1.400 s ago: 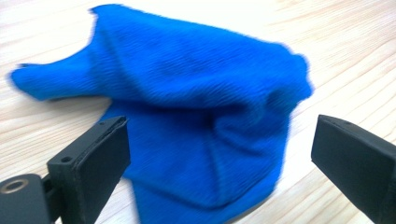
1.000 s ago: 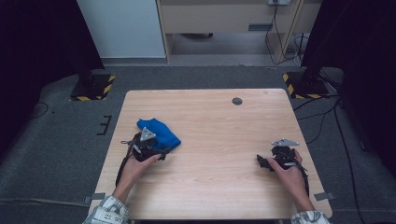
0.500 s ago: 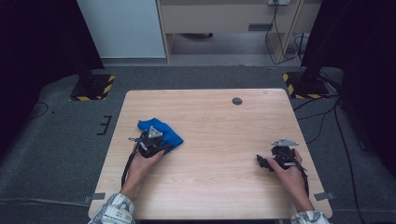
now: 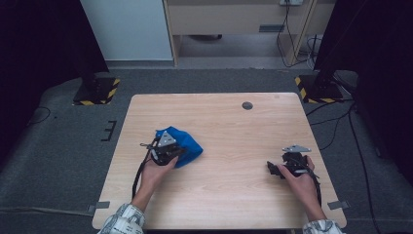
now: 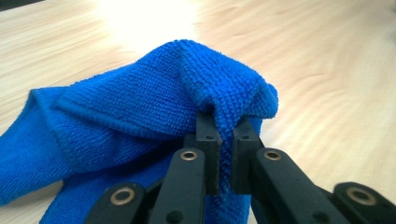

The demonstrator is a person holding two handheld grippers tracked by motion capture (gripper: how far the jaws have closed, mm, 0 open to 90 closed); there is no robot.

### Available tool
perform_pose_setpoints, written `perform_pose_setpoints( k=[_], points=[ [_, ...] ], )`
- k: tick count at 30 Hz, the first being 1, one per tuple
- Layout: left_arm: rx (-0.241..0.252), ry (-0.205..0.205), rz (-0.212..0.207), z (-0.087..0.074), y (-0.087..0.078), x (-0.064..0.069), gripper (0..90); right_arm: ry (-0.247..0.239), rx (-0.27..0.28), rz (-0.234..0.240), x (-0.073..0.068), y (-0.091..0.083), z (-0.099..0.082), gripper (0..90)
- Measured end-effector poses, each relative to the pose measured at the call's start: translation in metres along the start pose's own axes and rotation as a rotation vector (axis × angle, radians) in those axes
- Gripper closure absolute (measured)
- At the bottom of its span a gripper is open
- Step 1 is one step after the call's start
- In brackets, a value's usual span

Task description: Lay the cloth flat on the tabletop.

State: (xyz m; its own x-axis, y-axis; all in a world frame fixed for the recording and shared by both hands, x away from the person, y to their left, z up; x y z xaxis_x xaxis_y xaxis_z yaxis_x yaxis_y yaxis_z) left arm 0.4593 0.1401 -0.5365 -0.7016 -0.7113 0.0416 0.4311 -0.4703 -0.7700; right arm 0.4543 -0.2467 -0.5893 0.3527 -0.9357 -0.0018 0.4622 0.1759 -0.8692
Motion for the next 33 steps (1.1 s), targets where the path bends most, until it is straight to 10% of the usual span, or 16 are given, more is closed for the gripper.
perform_pose_setpoints(
  k=[11, 22, 28, 33],
  points=[
    [-0.011, 0.106, -0.093, 0.017, 0.014, 0.057, 84.9, -0.075, 0.019, -0.028, -0.012, -0.003, 0.007, 12.2],
    [-0.034, 0.129, -0.151, 0.027, 0.037, 0.088, 83.3, -0.196, 0.246, 0.027, -0.053, -0.044, 0.036, 43.0],
    [-0.062, 0.120, -0.130, 0.024, 0.045, 0.093, 37.7, -0.283, 0.259, 0.097, -0.078, -0.048, 0.040, 57.3],
    [-0.038, 0.115, -0.123, 0.022, 0.032, 0.094, 22.1, -0.344, 0.253, 0.153, -0.098, -0.048, 0.043, 68.0]
  ],
)
Point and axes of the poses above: each handheld gripper's, and its own axes: y roughly forward along the jaws, z roughly out of its top, x roughly to its right, the point moved 7 cm from there along y, roughly forward along the jaws, and after that the axes turned 15 degrees about -x, right-handed, at the moved point
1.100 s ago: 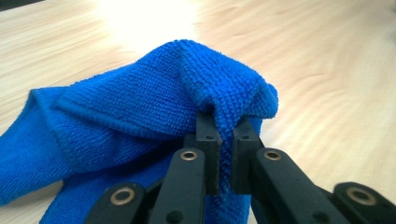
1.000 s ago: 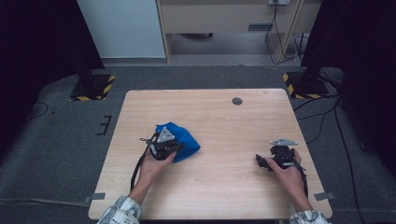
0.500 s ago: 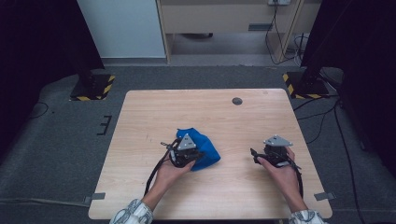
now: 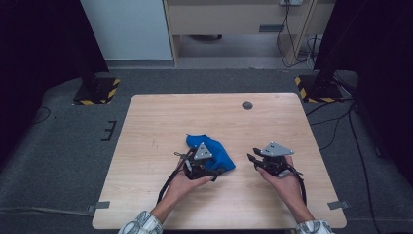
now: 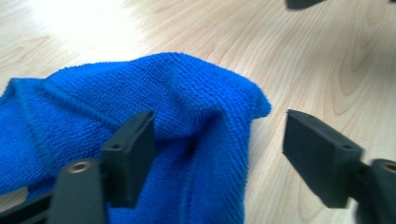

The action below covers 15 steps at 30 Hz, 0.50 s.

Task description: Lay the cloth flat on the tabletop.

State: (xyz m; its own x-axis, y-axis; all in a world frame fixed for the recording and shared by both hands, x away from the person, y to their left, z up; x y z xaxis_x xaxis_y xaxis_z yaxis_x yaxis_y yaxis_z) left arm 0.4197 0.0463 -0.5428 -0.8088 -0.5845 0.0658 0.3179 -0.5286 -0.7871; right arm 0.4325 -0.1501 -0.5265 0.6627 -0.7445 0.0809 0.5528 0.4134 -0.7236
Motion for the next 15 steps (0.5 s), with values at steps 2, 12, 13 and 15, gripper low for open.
perform_pose_setpoints(
  k=[2, 12, 13, 15],
  points=[
    [0.012, 0.004, 0.001, -0.003, -0.006, -0.001, 21.1, -0.021, 0.000, 0.019, -0.007, 0.001, 0.004, 71.6],
    [-0.007, -0.065, 0.131, -0.028, -0.031, -0.041, 34.0, -0.094, 0.003, 0.114, -0.032, 0.015, 0.037, 80.9],
    [-0.001, -0.075, 0.145, -0.029, -0.031, -0.047, 35.3, -0.102, 0.006, 0.113, -0.035, 0.019, 0.043, 79.7],
    [0.006, -0.093, 0.173, -0.031, -0.033, -0.058, 38.0, -0.105, 0.009, 0.124, -0.040, 0.025, 0.053, 76.8]
  ],
)
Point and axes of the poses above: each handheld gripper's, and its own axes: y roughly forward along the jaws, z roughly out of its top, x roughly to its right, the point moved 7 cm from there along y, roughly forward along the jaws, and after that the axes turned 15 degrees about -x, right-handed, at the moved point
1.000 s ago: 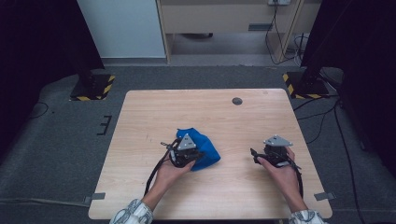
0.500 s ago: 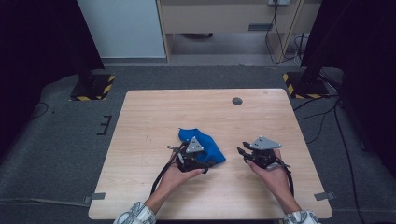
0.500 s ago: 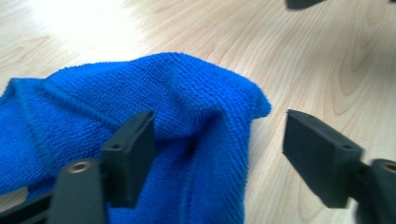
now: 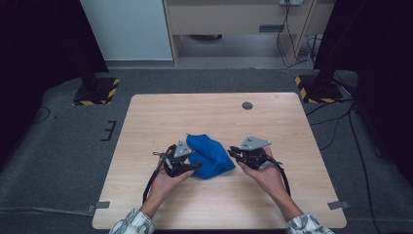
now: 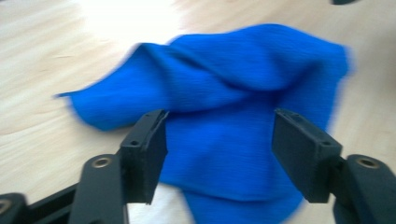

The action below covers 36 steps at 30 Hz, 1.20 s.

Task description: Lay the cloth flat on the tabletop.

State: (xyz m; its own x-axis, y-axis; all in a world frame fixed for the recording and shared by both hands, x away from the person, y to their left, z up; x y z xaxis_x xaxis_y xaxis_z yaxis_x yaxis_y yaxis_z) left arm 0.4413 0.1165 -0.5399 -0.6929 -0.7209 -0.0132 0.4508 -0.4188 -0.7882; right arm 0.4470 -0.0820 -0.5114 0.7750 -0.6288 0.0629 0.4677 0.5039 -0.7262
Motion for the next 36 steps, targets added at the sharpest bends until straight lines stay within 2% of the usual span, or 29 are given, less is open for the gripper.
perform_pose_setpoints(
  k=[3, 7, 8, 11, 12, 13, 15, 21, 25, 27, 30, 33, 36],
  points=[
    [0.003, -0.014, 0.033, -0.002, 0.001, -0.012, 43.5, 0.007, 0.003, 0.019, -0.004, 0.014, 0.013, 67.2],
    [-0.015, -0.021, 0.033, -0.005, 0.004, -0.017, 45.4, 0.031, -0.009, 0.033, -0.007, 0.031, 0.021, 53.4],
    [-0.025, -0.019, 0.034, -0.007, 0.005, -0.018, 45.6, 0.041, -0.033, 0.042, -0.008, 0.037, 0.020, 49.4],
    [-0.052, -0.012, 0.028, -0.010, 0.009, -0.017, 45.5, 0.038, -0.067, 0.044, -0.009, 0.046, 0.016, 54.8],
    [-0.064, -0.004, 0.029, -0.011, 0.011, -0.016, 45.4, 0.040, -0.073, 0.055, -0.010, 0.047, 0.015, 65.2],
    [-0.071, 0.000, 0.034, -0.012, 0.012, -0.016, 45.3, 0.022, -0.071, 0.052, -0.011, 0.047, 0.013, 74.7],
    [-0.083, 0.007, 0.046, -0.013, 0.014, -0.016, 45.1, 0.020, -0.087, 0.046, -0.011, 0.045, 0.011, 86.7],
    [-0.113, 0.005, 0.045, -0.018, 0.019, -0.019, 44.2, 0.044, -0.051, 0.033, -0.007, 0.027, 0.005, 87.6],
    [-0.125, -0.002, 0.040, -0.020, 0.024, -0.021, 43.4, 0.022, -0.054, -0.004, -0.007, 0.016, -0.003, 87.6],
    [-0.132, -0.001, 0.044, -0.020, 0.025, -0.021, 42.7, 0.030, -0.054, 0.005, -0.006, 0.016, -0.007, 87.6],
    [-0.115, -0.002, 0.047, -0.018, 0.026, -0.022, 42.4, 0.031, -0.059, 0.012, -0.007, 0.018, -0.008, 87.6],
    [-0.113, -0.011, 0.044, -0.017, 0.027, -0.023, 43.4, 0.023, -0.065, 0.003, -0.008, 0.018, -0.008, 87.4],
    [-0.121, -0.028, 0.023, -0.018, 0.032, -0.023, 43.4, 0.041, -0.088, 0.005, -0.008, 0.019, -0.012, 87.1]
  ],
)
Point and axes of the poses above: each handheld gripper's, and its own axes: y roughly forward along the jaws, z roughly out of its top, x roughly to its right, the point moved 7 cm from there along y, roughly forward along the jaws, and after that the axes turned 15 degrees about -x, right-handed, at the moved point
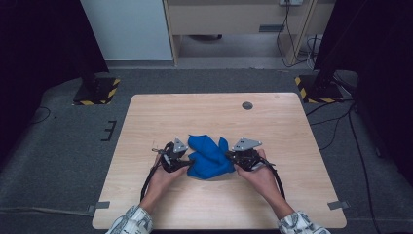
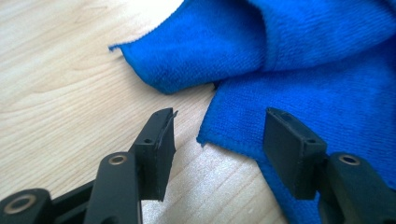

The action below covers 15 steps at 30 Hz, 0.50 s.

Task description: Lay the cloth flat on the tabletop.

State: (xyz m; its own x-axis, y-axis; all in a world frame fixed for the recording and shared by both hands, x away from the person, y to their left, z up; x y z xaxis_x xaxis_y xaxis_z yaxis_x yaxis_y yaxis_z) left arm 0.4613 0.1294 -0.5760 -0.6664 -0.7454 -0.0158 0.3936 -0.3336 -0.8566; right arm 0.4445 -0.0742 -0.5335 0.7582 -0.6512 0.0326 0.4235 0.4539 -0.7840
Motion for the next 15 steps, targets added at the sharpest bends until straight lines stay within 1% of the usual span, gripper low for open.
perform_pose_setpoints(
  k=[1, 2, 3, 5, 8, 9, 11, 13, 15],
  points=[
    [0.001, -0.006, -0.006, 0.001, 0.001, 0.001, 43.8, 0.008, -0.019, -0.004, 0.000, 0.002, -0.002, 87.1],
    [-0.004, -0.007, -0.004, 0.001, 0.001, 0.001, 43.8, 0.013, -0.034, -0.006, 0.001, 0.003, -0.004, 87.1],
    [-0.005, -0.010, -0.004, 0.002, 0.002, 0.001, 43.9, 0.027, -0.046, -0.001, 0.001, 0.005, -0.006, 87.1],
    [-0.010, -0.015, -0.020, 0.001, 0.003, 0.003, 45.8, 0.032, -0.067, 0.003, 0.002, 0.007, -0.009, 86.8],
    [-0.008, -0.022, -0.039, 0.001, 0.003, 0.003, 50.4, 0.047, -0.064, 0.013, 0.003, 0.009, -0.010, 85.7],
    [-0.007, -0.016, -0.051, 0.001, 0.002, 0.004, 52.9, 0.050, -0.061, 0.014, 0.003, 0.009, -0.010, 85.4],
    [-0.007, -0.010, -0.062, 0.001, 0.002, 0.006, 58.2, 0.053, -0.054, 0.018, 0.004, 0.009, -0.010, 84.4],
    [-0.013, 0.000, -0.069, 0.001, 0.001, 0.009, 67.1, 0.062, -0.044, 0.022, 0.005, 0.009, -0.009, 83.1],
    [-0.017, 0.020, -0.069, 0.002, 0.001, 0.013, 76.1, 0.064, -0.034, 0.032, 0.006, 0.010, -0.009, 81.8]
  ],
)
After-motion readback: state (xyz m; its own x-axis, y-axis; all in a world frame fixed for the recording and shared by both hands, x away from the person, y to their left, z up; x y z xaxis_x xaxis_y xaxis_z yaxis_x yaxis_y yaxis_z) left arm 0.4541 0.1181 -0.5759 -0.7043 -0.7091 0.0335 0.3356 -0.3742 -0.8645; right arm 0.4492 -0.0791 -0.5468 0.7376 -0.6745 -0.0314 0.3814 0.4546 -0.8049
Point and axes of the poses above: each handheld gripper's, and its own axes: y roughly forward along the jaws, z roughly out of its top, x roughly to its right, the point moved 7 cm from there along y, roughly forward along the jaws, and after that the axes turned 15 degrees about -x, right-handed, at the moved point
